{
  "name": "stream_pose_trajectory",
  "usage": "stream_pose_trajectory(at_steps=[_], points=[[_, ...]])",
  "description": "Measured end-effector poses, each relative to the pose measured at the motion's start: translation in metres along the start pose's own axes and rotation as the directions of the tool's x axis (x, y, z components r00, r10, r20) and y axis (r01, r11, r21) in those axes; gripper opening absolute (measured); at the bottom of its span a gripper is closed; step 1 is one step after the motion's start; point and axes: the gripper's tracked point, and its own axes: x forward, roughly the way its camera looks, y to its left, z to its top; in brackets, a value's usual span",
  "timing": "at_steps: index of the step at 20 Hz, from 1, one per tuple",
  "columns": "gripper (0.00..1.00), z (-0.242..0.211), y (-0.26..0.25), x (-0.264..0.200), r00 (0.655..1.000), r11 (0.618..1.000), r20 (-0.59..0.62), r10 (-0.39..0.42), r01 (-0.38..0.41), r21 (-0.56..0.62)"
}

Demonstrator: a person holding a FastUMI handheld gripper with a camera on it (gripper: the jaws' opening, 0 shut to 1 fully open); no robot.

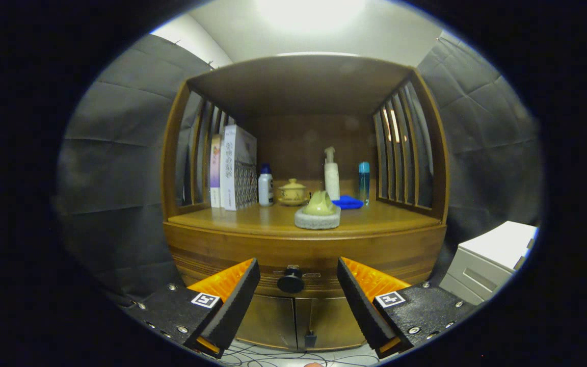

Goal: Pull open the drawer, take out the items inside it, and place them on the countertop above the cabinet.

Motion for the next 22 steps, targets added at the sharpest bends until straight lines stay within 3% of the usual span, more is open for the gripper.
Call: stream_pose_trajectory(at_steps=[5, 12, 22], points=[[0.95, 0.034, -0.002, -0.046, 0.998, 1.0, 0.054, 0.01, -0.01, 0.003], [0.95, 0.041, -0.011, -0.09, 0.998, 1.0, 0.064, 0.021, -0.022, 0.007], [0.95, 0.008, -0.031, -0.114, 1.0, 1.0, -0.001, 0.002, -0.002, 0.012]])
